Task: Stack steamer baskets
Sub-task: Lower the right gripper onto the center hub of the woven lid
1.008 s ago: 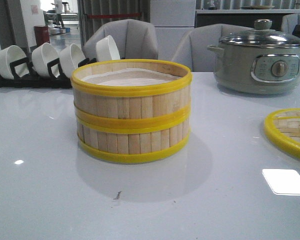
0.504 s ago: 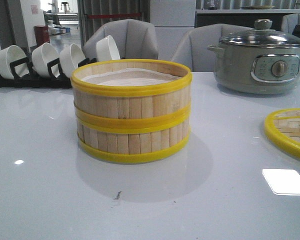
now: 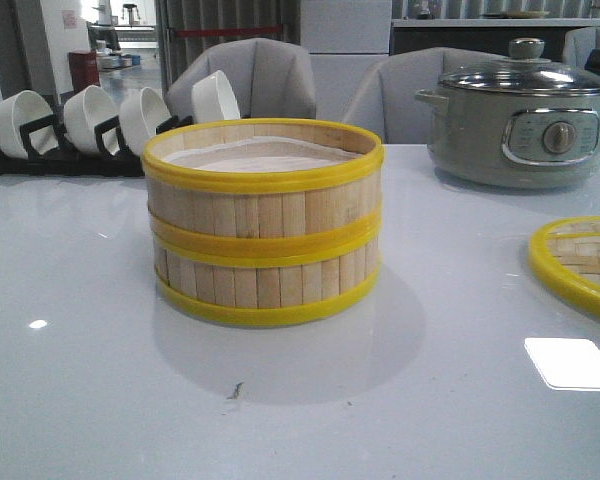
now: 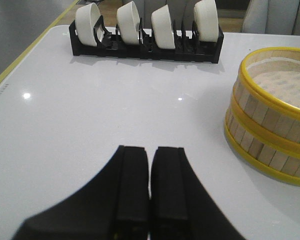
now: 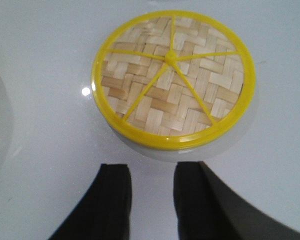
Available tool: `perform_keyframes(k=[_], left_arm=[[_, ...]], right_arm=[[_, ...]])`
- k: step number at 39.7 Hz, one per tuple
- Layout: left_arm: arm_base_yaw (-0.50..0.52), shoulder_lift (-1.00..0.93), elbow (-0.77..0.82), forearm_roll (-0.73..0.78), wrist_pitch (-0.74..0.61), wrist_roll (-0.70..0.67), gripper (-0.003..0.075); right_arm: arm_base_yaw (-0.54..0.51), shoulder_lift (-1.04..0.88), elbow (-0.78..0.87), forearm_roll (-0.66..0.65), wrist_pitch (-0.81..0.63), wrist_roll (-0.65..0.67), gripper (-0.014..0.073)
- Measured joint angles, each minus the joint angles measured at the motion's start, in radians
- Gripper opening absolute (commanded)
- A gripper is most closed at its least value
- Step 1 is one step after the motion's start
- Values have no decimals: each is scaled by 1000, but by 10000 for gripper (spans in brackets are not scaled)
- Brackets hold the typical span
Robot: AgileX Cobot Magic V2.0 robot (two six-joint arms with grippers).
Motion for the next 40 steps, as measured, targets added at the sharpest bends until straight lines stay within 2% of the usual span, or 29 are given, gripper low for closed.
perform_keyframes(k=[8, 24, 32, 40], left_arm=[[0, 0, 0, 0, 0, 0, 95], [0, 0, 0, 0, 0, 0, 95], [0, 0, 0, 0, 0, 0, 95], [0, 0, 0, 0, 0, 0, 95]], right_arm=[[2, 205, -95, -8, -16, 0, 339], [5, 638, -451, -94, 6, 0, 339], [-12, 774, -558, -95, 30, 0, 339], [-40, 850, -584, -99, 38, 0, 339]])
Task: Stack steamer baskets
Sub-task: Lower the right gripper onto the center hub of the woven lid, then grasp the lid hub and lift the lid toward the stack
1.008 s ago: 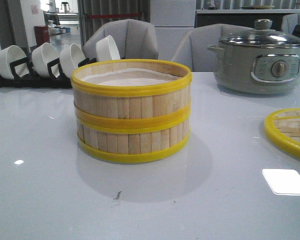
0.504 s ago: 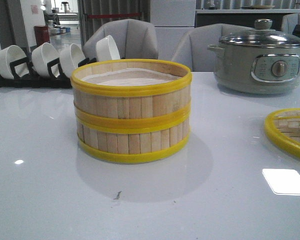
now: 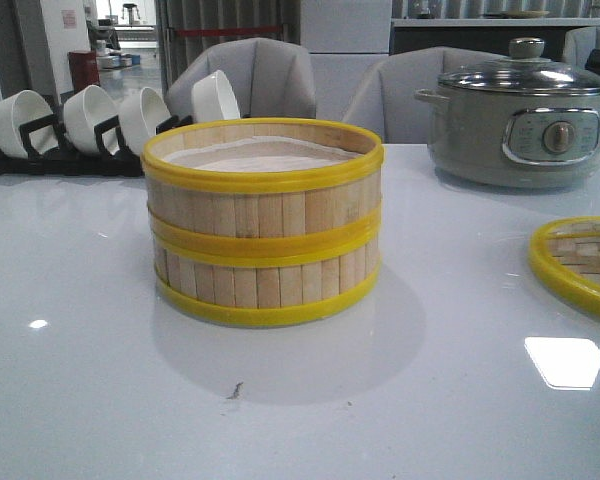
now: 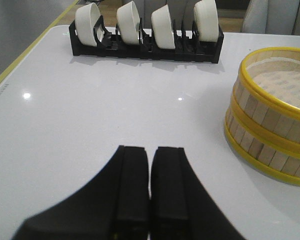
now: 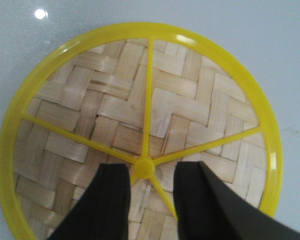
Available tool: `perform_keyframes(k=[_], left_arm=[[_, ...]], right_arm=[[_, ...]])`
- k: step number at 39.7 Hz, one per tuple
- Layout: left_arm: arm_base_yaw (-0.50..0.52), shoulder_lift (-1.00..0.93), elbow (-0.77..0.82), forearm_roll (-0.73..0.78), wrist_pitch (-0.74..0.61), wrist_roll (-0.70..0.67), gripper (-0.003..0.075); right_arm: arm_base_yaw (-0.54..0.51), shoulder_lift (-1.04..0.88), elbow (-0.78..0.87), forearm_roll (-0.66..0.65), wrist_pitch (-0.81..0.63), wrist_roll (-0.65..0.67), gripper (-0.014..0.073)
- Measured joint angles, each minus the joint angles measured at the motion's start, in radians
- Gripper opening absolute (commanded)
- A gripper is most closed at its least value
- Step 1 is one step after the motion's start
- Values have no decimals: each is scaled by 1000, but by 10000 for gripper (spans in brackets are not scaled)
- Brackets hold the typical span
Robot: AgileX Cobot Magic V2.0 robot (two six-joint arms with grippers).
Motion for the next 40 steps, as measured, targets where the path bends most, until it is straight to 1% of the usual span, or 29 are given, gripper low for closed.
perform_keyframes(k=[7, 28, 32, 40], left_arm=[[0, 0, 0, 0, 0, 0, 95], [0, 0, 0, 0, 0, 0, 95], [0, 0, 0, 0, 0, 0, 95], [0, 0, 0, 0, 0, 0, 95]], right_arm=[[-3, 44, 1, 0, -8, 0, 339], [-3, 95, -1, 0, -37, 0, 329], [-3, 95, -1, 0, -37, 0, 253], [-3, 95, -1, 4, -37, 0, 29]])
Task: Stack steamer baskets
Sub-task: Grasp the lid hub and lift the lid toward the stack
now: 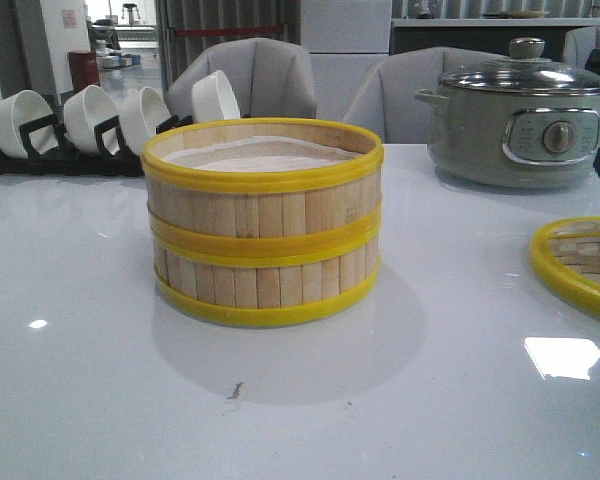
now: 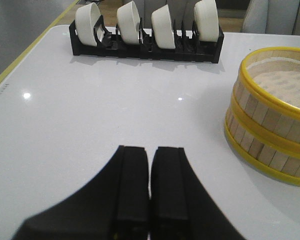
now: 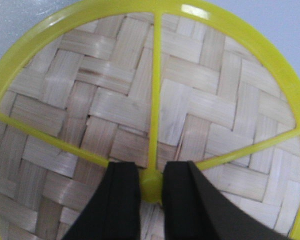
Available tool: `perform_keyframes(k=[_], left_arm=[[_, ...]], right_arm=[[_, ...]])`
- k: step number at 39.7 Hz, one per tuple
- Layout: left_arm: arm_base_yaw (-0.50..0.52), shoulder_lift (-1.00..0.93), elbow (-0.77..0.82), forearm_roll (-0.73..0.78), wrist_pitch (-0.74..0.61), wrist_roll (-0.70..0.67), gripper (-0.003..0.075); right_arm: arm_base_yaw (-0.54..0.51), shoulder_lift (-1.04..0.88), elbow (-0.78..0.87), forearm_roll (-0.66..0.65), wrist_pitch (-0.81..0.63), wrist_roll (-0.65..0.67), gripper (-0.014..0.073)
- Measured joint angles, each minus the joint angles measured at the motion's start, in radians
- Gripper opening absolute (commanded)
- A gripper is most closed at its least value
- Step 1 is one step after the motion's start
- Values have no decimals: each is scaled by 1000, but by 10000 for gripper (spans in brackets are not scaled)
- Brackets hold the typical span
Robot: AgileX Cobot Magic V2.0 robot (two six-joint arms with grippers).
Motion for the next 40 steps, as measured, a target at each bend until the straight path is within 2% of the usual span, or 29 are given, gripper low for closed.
perform_keyframes(k=[10, 18, 26, 40], left_arm=[[0, 0, 0, 0, 0, 0, 95], [0, 0, 0, 0, 0, 0, 95], [0, 0, 0, 0, 0, 0, 95], [0, 0, 0, 0, 0, 0, 95]], right_arm=[[9, 0, 0, 0, 0, 0, 36], [73, -56, -41, 0, 42, 0, 36], [187, -103, -204, 0, 150, 0, 36], [476, -54, -538, 0, 273, 0, 36]])
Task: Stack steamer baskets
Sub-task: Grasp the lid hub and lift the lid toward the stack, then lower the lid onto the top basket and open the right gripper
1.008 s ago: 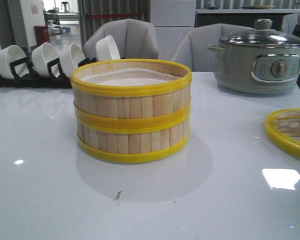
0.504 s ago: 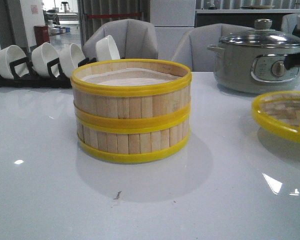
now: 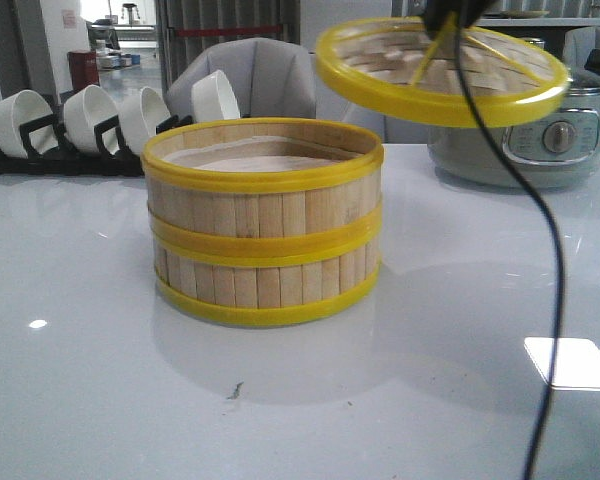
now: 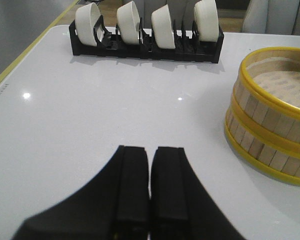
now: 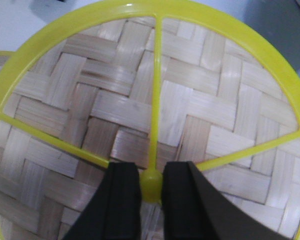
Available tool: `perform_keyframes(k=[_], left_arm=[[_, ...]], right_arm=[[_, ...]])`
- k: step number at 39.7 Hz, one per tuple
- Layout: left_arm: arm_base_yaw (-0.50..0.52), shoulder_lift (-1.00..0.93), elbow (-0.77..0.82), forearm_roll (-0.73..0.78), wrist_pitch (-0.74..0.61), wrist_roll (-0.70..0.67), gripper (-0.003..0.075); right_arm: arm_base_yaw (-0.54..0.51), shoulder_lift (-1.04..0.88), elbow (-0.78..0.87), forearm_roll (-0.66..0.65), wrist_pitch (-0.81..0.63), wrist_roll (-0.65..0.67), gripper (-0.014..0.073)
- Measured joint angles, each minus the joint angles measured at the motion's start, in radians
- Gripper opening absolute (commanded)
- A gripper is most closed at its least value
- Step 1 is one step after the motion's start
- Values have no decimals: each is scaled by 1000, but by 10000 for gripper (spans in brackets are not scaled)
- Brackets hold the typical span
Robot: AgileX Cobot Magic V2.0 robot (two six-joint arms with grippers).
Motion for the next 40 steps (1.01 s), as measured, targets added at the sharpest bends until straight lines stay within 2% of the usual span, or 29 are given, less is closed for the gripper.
perform_keyframes(k=[8, 17, 40], left_arm=[[0, 0, 0, 0, 0, 0, 95], [0, 0, 0, 0, 0, 0, 95], [0, 0, 0, 0, 0, 0, 95]], right_arm=[[136, 144, -221, 2, 103, 0, 36], [221, 302, -420, 4, 213, -7, 36], [253, 357, -465, 4, 237, -8, 36]])
